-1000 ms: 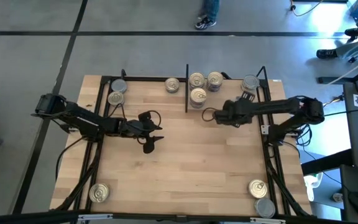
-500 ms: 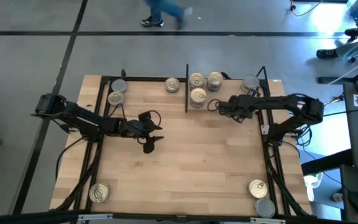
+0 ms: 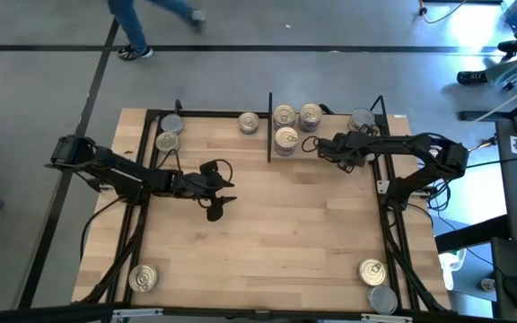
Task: Stack canned seafood by type on shelf
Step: Put the top green tuna can on the shelf
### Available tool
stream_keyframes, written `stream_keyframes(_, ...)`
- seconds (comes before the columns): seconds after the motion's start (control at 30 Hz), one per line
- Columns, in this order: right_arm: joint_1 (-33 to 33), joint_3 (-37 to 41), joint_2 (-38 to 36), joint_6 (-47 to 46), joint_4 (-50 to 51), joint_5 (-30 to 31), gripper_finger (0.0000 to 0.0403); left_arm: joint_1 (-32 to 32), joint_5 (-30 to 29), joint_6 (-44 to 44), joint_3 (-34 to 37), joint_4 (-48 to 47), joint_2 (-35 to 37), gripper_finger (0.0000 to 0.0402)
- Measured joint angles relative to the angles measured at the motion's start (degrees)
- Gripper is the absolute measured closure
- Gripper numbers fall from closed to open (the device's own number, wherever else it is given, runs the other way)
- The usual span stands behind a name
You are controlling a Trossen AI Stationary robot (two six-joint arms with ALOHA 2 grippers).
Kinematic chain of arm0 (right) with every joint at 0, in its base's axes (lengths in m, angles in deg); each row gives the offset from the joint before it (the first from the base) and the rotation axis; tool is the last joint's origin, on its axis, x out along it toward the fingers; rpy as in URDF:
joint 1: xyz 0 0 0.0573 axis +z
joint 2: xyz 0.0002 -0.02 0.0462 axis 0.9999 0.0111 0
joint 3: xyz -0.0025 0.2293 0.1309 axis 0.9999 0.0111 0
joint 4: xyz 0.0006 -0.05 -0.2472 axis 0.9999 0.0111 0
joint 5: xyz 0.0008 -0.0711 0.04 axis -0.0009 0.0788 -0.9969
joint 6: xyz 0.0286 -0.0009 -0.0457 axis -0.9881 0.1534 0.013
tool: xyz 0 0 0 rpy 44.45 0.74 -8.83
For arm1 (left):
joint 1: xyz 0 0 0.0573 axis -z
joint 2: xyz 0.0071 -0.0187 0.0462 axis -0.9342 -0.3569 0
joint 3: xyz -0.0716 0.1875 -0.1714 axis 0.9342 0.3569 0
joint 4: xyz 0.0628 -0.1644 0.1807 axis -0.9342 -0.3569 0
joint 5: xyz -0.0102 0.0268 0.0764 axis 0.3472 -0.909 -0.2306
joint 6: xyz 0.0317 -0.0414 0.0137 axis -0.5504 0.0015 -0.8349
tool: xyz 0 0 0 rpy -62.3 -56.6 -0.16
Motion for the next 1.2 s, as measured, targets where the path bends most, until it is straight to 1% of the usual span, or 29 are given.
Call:
stream_keyframes(0.1,0.0,0.0,0.02,0.92,-0.66,-1.56,0.0214,0.0,0.0,0.27,0.0,0.0,0.0,0.0187)
stream_keyframes(0.2,0.0,0.0,0.04,0.96,-0.63,-3.63,0.0183,0.0,0.0,0.31,0.0,-0.02,0.0,0.0187)
stream_keyframes(0.33,0.0,0.0,0.04,0.95,-0.25,-3.61,0.0143,0.0,0.0,0.35,0.0,-0.01,0.0,0.0187)
stream_keyframes(0.43,0.11,-0.86,0.07,0.91,1.19,-3.36,0.0125,0.0,0.0,0.6,0.0,-0.02,0.0,0.0187)
stream_keyframes(0.5,0.11,-1.83,0.07,0.89,1.93,-3.63,0.0121,0.0,0.0,0.66,0.0,-0.02,0.0,0.0187)
stream_keyframes(0.77,0.13,-3.97,0.07,2.34,3.36,-9.75,0.0119,-0.02,0.0,0.82,0.0,-0.02,0.0,0.0187)
stream_keyframes(0.87,0.14,-4.65,0.07,2.31,3.63,-9.93,0.0119,0.0,0.02,0.91,0.0,-0.02,0.0,0.0187)
stream_keyframes(1.07,0.13,-5.27,-0.09,2.35,4.05,-12.51,0.0119,-0.02,0.02,1.09,0.0,-0.02,0.0,0.0187)
stream_keyframes(1.2,0.13,-5.27,-0.09,2.33,4.04,-11.66,0.0119,-0.02,0.02,1.09,0.0,-0.02,0.0,0.0187)
